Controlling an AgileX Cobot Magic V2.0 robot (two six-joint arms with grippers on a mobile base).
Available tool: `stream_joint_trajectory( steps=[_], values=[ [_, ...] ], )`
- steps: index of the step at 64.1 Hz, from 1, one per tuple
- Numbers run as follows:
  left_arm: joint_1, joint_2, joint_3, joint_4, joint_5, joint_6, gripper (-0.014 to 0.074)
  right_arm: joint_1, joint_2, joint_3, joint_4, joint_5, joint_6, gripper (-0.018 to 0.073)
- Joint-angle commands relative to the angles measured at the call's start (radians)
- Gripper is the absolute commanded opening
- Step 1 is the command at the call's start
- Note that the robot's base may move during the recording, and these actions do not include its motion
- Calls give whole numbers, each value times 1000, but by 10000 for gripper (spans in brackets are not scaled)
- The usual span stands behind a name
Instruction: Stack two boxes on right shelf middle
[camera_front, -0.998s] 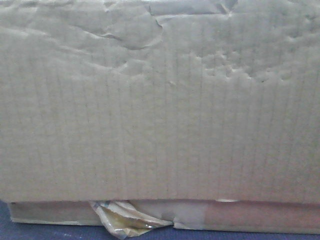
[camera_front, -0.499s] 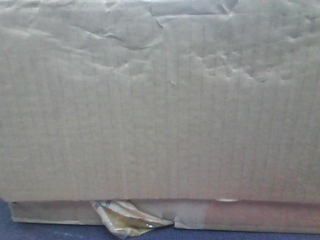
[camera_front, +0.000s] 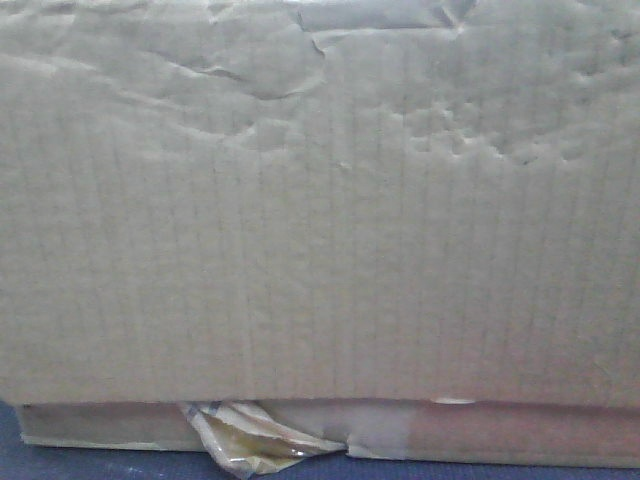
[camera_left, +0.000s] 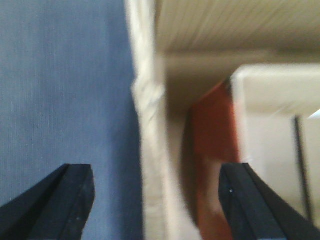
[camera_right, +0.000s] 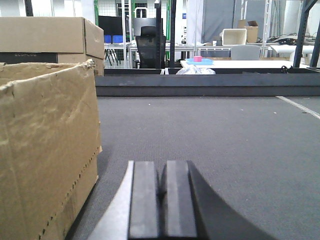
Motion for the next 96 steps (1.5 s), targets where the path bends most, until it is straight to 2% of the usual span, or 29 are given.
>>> stream_joint_trajectory(
  steps=[1,6,18,31,37,41,45,51,56,62,73,80,92,96],
  values=[
    [11,-7,32,-26,-3,8,419,-4,-6,-1,-3,-18,-3,-162],
    [15,-7,52,-29,-3,14,407,-4,-6,-1,-3,-18,-3,-162],
    [21,-7,59,-94,-3,42,345,-4,-6,-1,-3,-18,-3,-162],
    [27,-7,59,-77,-3,42,338,-4,-6,-1,-3,-21,-3,-162],
    [27,-7,59,-77,-3,42,338,-4,-6,-1,-3,-145,6,-162],
    [27,-7,59,-77,-3,42,338,-4,-6,-11,4,-182,85,-162],
    [27,-7,59,-77,-3,42,338,-4,-6,-98,3,-71,101,-162],
    [27,-7,59,-77,-3,42,338,-4,12,-266,3,198,94,-162],
    [27,-7,59,-77,-3,42,338,-4,76,-380,3,315,94,-162],
    [27,-7,59,-77,-3,42,338,-2,207,-514,3,430,94,-162],
    [27,-7,59,-77,-3,42,338,-2,534,-770,3,759,94,-162],
    [27,-7,59,-77,-3,42,338,-2,687,-865,3,876,94,-162],
    [27,-7,59,-77,-3,42,338,-2,854,-949,20,920,98,-162],
    [28,-7,59,-74,-3,42,338,-2,919,-999,23,976,98,-162]
  ],
)
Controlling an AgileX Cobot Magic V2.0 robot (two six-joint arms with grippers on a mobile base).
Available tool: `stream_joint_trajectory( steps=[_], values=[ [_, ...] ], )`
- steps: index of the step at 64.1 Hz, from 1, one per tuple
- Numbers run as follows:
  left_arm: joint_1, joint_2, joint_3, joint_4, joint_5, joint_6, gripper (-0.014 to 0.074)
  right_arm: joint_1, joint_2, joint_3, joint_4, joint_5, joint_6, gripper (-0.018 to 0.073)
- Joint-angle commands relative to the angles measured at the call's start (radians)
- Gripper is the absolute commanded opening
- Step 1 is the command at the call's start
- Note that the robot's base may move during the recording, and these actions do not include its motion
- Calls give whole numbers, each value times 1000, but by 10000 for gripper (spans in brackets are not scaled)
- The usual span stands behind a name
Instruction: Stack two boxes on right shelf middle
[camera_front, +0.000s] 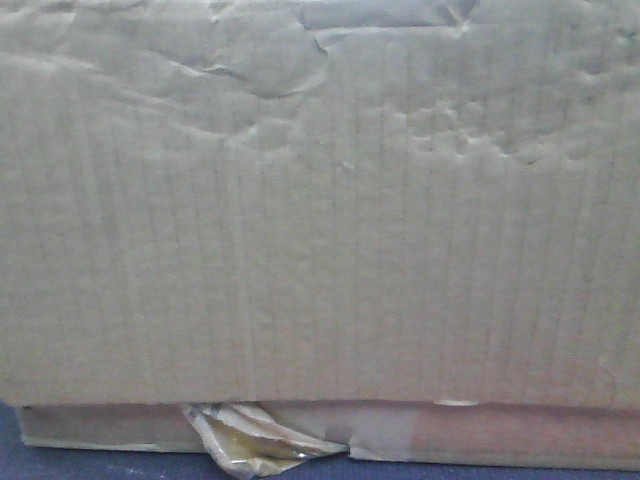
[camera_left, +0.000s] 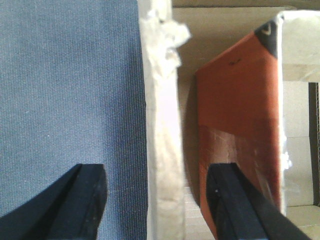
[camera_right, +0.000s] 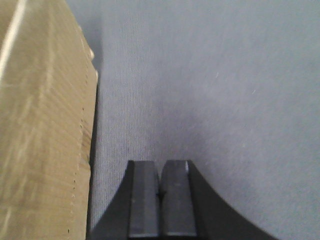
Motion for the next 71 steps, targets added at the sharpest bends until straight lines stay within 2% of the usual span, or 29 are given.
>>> stream_joint_trajectory(
  steps=[1,8,15,20,29,44,54,58,61,64,67,71],
  values=[
    [4,-7,1,5,-3,4,338,-2,73,-65,5,60,4,-162],
    [4,-7,1,5,-3,4,338,-2,180,-186,3,184,23,-148],
    [4,-7,1,5,-3,4,338,22,250,-290,-21,236,67,-140],
    [4,-7,1,5,-3,4,338,87,304,-367,-94,279,141,-140],
    [4,-7,1,5,-3,4,338,236,373,-484,-194,279,242,-140],
    [4,-7,1,5,-3,4,338,414,489,-579,-205,279,316,-140],
    [4,-7,1,8,-3,4,338,453,541,-579,-207,279,329,-137],
    [4,-7,1,8,-3,4,338,453,554,-579,-215,279,338,-85],
    [4,-7,1,8,-3,4,338,453,557,-579,-223,279,341,-15],
    [4,-7,1,8,-3,4,338,453,557,-579,-223,279,341,83],
    [4,-7,1,8,-3,4,338,453,557,-579,-223,279,341,222],
    [4,-7,1,8,-3,4,338,453,557,-575,-223,279,341,319]
  ],
)
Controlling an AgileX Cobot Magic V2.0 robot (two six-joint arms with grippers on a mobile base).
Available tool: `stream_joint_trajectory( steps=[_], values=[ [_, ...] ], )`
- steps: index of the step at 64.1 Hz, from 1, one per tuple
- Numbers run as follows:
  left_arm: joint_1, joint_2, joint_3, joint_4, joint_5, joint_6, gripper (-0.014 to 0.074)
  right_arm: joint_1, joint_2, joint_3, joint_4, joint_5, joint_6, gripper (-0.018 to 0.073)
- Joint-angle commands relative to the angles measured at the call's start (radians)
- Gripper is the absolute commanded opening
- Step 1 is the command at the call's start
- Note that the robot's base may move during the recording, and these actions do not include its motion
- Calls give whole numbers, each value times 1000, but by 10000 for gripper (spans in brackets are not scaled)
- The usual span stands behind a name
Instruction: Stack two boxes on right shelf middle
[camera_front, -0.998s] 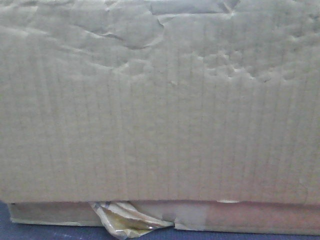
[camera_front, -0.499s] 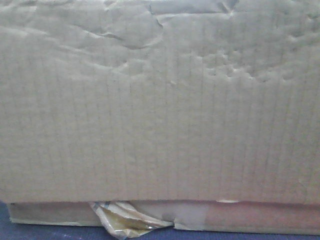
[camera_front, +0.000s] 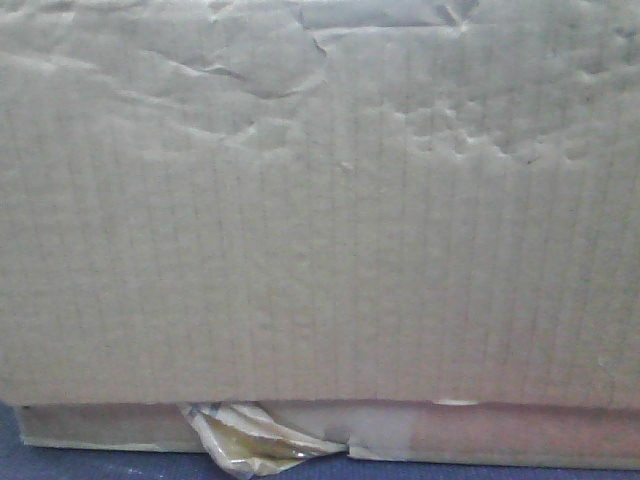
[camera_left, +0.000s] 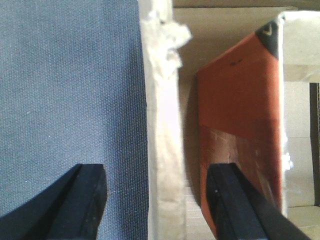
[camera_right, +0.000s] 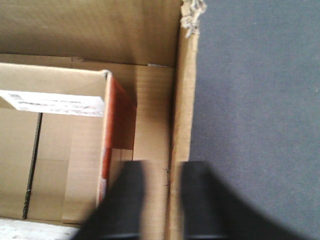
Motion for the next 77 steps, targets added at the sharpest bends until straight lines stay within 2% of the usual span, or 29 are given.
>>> stream_joint_trajectory(
  steps=[1,18,61,69,77],
  values=[
    [4,-7,1,5,-3,3,338,0,-3,1,-19,-3,3,330],
    [4,-7,1,7,-3,7,338,-17,-1,116,-7,-3,12,244],
    [4,-7,1,10,-3,7,337,-19,46,146,5,-3,12,235],
    [4,-7,4,5,-3,7,269,-19,46,146,5,-3,12,111],
    [4,-7,19,-20,-3,7,57,-19,46,146,5,-3,12,-109]
  ],
)
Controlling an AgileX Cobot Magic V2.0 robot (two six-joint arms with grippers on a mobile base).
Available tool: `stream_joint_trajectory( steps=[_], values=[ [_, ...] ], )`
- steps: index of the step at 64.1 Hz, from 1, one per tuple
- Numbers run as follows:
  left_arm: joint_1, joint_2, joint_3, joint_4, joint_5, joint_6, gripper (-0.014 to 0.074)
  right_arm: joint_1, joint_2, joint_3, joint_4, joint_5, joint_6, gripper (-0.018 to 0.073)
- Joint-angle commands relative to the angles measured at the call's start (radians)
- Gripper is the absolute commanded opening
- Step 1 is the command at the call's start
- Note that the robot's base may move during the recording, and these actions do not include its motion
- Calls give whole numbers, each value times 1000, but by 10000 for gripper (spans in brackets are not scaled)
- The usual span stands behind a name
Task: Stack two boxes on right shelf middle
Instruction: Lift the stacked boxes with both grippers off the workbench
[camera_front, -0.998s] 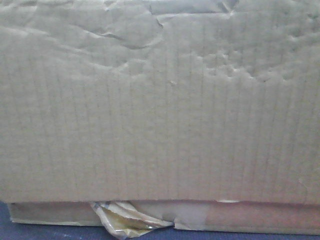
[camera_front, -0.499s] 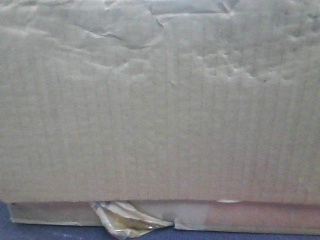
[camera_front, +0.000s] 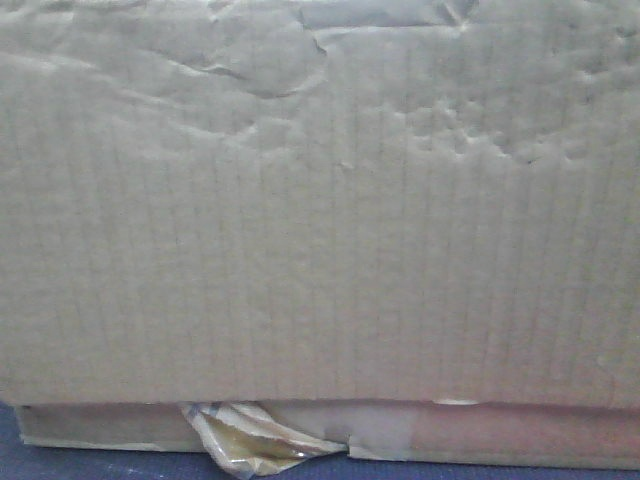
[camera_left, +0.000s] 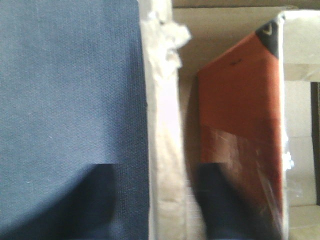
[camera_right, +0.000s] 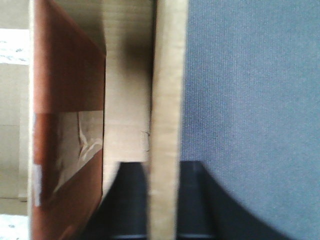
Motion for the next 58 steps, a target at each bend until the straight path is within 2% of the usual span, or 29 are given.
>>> stream_joint_trajectory(
  steps=[1,3,7,15,19,28,37,47,54,58],
  values=[
    [4,-7,17,-14,-3,0,31,-4,0,5,-7,-7,0,-145],
    [4,-7,25,-14,-3,0,-19,-4,0,5,-7,-7,0,-168],
    [4,-7,38,-9,-3,0,-111,-4,0,5,-13,-7,0,-155],
    [4,-11,42,29,-3,-20,-111,9,-3,3,-81,-7,48,-153],
    [4,-27,38,75,-3,-55,-111,27,-9,-12,-134,-7,91,-153],
    [4,-73,3,185,-3,-115,-111,55,-29,-65,-163,-12,113,-153],
    [4,-124,-51,288,-3,-158,-111,76,-39,-143,-201,-78,119,-153],
    [4,-152,-132,380,-3,-159,-111,88,-39,-234,-284,-158,121,-153],
    [4,-152,-192,416,-14,-159,-111,88,-39,-282,-309,-243,121,-153],
    [4,-152,-232,431,-61,-159,-111,88,-39,-305,-323,-300,121,-153]
  ],
)
